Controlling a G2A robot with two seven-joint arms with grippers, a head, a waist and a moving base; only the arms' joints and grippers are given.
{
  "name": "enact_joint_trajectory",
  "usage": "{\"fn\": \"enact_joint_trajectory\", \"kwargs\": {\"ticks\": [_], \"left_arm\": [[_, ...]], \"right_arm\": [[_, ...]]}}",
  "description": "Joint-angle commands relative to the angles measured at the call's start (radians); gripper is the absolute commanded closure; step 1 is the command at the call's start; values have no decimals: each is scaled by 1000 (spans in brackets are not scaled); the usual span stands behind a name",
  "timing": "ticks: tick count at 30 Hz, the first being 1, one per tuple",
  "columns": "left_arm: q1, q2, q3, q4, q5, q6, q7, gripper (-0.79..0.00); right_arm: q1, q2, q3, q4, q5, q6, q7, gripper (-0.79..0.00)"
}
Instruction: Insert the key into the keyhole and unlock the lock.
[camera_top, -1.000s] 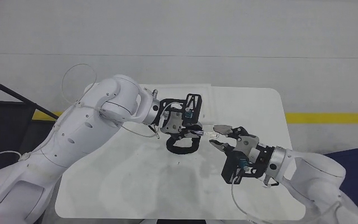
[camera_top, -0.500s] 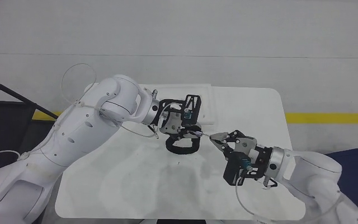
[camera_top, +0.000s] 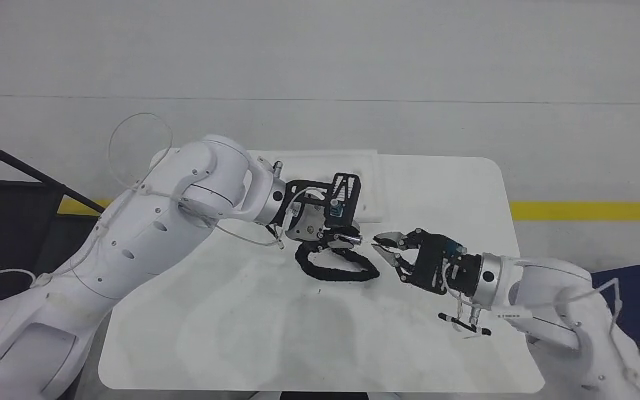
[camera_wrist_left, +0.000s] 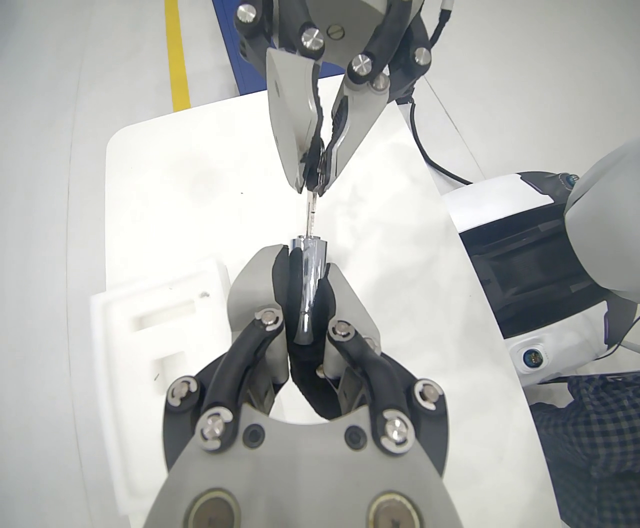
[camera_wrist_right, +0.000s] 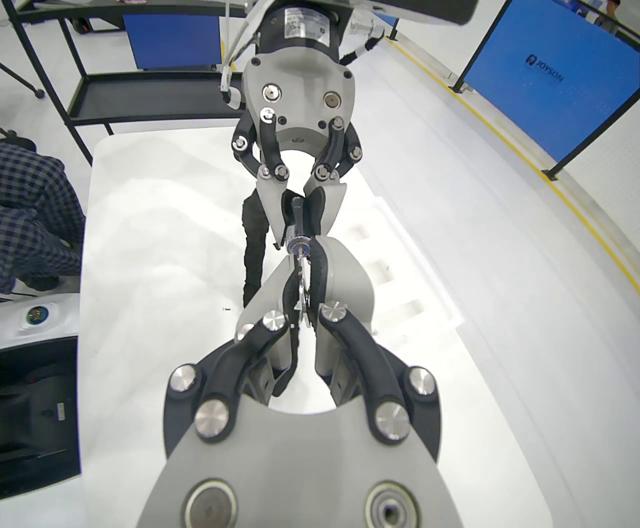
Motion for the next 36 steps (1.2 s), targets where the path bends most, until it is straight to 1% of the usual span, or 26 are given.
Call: {"fn": "enact_joint_trajectory", "kwargs": {"ticks": [1,4,9,16,21,27,28,29,30,33,36], "left_arm": [[3,1,0,0,9,0,1,0],[9,4,3,3,28,0,-3,0],[35,6,17,30,88,0,0,0],[114,-4,52,93,197,0,106,0],[150,-29,100,144,285,0,194,0],[161,-76,171,222,369,0,301,0],[162,-84,182,237,376,0,320,-102],[160,-92,197,251,385,0,330,-514],[157,-100,214,263,387,0,339,-785],[137,-121,251,305,379,0,373,-785],[111,-132,273,337,381,0,416,-785]], "right_arm": [[11,1,-1,1,51,0,34,-785],[15,4,15,0,99,-2,35,-785],[-19,9,73,11,171,-3,3,-785],[-86,19,187,7,211,16,-14,-785],[-124,22,238,2,233,28,-26,-785],[-148,24,262,5,250,27,-25,-785],[-151,25,262,6,253,28,-23,-785],[-153,25,262,7,257,28,-20,-785],[-154,25,261,9,260,28,-17,-785],[-151,26,253,21,273,22,-6,-785],[-141,27,240,31,282,23,6,-785]]}}
